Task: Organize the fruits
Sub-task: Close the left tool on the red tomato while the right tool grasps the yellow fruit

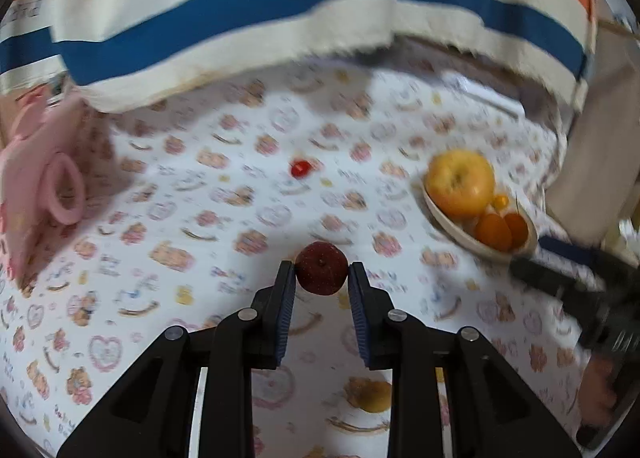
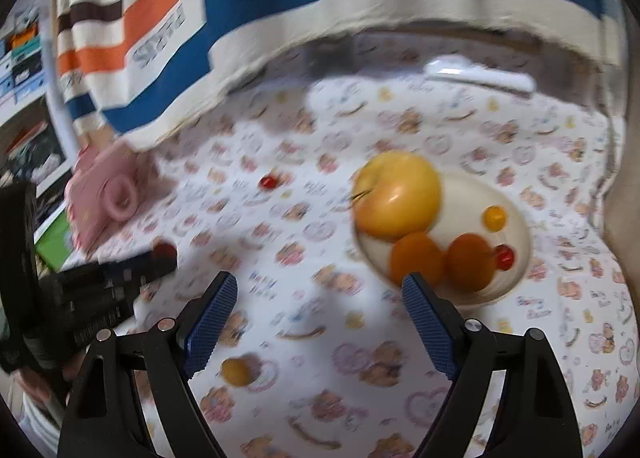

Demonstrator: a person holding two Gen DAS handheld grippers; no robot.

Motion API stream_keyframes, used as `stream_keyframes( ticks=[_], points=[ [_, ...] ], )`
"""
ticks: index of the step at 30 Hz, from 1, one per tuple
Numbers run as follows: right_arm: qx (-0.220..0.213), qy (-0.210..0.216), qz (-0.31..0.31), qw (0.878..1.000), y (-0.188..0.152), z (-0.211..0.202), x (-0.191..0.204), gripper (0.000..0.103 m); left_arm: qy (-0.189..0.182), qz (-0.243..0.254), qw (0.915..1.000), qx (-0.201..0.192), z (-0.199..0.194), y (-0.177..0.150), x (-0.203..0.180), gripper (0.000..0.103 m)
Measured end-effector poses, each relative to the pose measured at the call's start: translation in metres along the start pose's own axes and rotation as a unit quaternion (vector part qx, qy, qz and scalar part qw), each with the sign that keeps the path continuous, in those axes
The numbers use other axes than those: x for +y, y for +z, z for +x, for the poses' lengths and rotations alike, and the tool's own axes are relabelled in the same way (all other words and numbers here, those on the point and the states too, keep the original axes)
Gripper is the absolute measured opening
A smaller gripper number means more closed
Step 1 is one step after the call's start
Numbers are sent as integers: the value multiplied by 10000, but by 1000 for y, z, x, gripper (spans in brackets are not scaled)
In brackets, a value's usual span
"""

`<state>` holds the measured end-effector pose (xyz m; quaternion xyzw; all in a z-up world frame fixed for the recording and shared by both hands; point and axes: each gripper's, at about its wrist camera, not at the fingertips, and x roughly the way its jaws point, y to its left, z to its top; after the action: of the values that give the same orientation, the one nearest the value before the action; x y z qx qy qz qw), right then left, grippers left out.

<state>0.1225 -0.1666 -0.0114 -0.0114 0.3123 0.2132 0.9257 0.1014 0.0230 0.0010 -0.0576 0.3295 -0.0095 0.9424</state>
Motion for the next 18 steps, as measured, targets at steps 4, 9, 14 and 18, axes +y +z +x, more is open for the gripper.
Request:
stream_keyframes(
  ticks=[4,9,14,18],
  points=[
    [374,266,-225,9987,-9,11,16,74,101,-94,9995,-300,-12,3,6,26],
    [947,633,-496,9922,-25,30,36,62,165,-21,9995,-275,-11,1,3,26],
    [1264,700,-596,9877,-37,42,45,50,213,72,9996,-195,-8,-3,0,26],
    [1278,646,-672,9874,-40,45,48,47,279,123,9995,-97,-3,-5,-2,26]
  ],
)
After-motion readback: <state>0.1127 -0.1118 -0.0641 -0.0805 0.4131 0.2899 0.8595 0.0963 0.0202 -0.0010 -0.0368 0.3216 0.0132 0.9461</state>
